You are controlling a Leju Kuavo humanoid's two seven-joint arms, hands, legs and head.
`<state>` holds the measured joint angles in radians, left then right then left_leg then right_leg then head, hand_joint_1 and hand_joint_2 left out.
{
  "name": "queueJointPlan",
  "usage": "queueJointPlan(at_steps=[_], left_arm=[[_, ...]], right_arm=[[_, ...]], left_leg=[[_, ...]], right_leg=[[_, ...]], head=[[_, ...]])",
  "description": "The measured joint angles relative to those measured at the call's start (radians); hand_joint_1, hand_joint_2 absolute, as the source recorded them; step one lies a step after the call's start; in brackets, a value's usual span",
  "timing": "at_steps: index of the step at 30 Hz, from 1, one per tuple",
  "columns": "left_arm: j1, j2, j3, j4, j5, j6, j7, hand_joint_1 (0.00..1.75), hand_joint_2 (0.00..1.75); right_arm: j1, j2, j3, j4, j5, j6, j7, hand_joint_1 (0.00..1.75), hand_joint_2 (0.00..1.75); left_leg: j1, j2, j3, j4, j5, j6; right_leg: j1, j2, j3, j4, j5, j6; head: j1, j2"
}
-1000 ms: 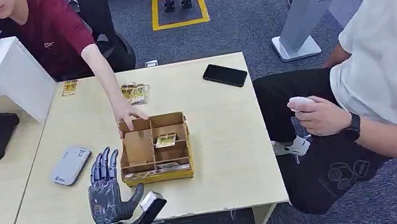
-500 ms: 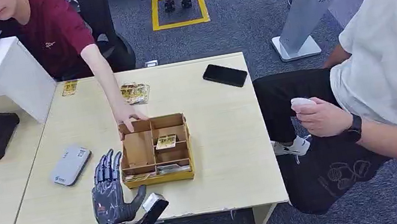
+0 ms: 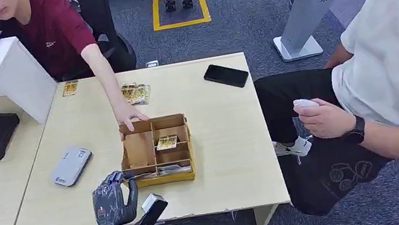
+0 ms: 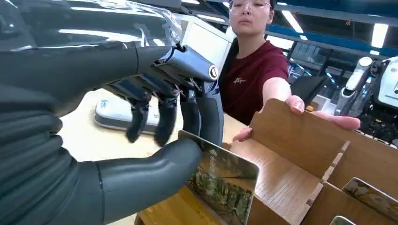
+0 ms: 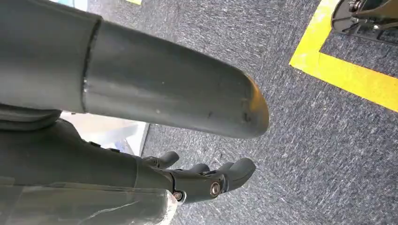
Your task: Pass the card to the sensor for recognition and then transmit it.
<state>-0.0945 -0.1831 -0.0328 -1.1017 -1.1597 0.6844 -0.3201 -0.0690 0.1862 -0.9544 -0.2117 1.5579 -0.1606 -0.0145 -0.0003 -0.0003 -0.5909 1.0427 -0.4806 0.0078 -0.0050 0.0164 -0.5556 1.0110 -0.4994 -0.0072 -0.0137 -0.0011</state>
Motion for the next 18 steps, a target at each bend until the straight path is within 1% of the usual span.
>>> queueJointPlan(at_steps=[4, 7, 10, 13, 15, 18], left_arm=[[-0.003, 0.002, 0.000, 0.005, 0.021, 0.000, -0.003, 1.62, 1.75], [-0.003, 0.005, 0.000, 0.005, 0.046, 0.000, -0.003, 1.57, 1.75], [-0.003, 0.008, -0.001, 0.006, 0.061, 0.000, -0.003, 1.62, 1.75], [-0.003, 0.010, -0.002, 0.008, 0.064, 0.000, -0.003, 1.57, 1.75], [-0.003, 0.011, -0.002, 0.008, 0.064, 0.000, -0.002, 1.57, 1.75], [-0.003, 0.013, -0.003, 0.008, 0.066, 0.000, -0.002, 1.64, 1.75]], right_arm=[[0.000, 0.000, 0.000, 0.000, 0.001, -0.001, 0.000, 0.00, 0.00], [0.000, 0.000, 0.000, 0.000, 0.001, -0.001, 0.000, 0.00, 0.00], [0.000, 0.000, 0.000, 0.000, 0.000, -0.002, 0.000, 0.00, 0.00], [0.000, 0.000, 0.000, 0.000, 0.000, -0.002, 0.001, 0.00, 0.00], [0.000, 0.000, 0.000, 0.000, 0.000, -0.002, 0.002, 0.00, 0.00], [0.000, 0.000, 0.000, 0.000, 0.000, -0.002, 0.002, 0.00, 0.00]], left_leg=[[0.000, 0.000, 0.000, 0.000, 0.000, 0.000], [0.000, 0.000, 0.000, 0.000, 0.000, 0.000], [0.000, 0.000, 0.000, 0.000, 0.000, 0.000], [0.000, 0.000, 0.000, 0.000, 0.000, 0.000], [0.000, 0.000, 0.000, 0.000, 0.000, 0.000], [0.000, 0.000, 0.000, 0.000, 0.000, 0.000]], right_leg=[[0.000, 0.000, 0.000, 0.000, 0.000, 0.000], [0.000, 0.000, 0.000, 0.000, 0.000, 0.000], [0.000, 0.000, 0.000, 0.000, 0.000, 0.000], [0.000, 0.000, 0.000, 0.000, 0.000, 0.000], [0.000, 0.000, 0.000, 0.000, 0.000, 0.000], [0.000, 0.000, 0.000, 0.000, 0.000, 0.000]], head=[[0.000, 0.000], [0.000, 0.000], [0.000, 0.000], [0.000, 0.000], [0.000, 0.000], [0.000, 0.000]])
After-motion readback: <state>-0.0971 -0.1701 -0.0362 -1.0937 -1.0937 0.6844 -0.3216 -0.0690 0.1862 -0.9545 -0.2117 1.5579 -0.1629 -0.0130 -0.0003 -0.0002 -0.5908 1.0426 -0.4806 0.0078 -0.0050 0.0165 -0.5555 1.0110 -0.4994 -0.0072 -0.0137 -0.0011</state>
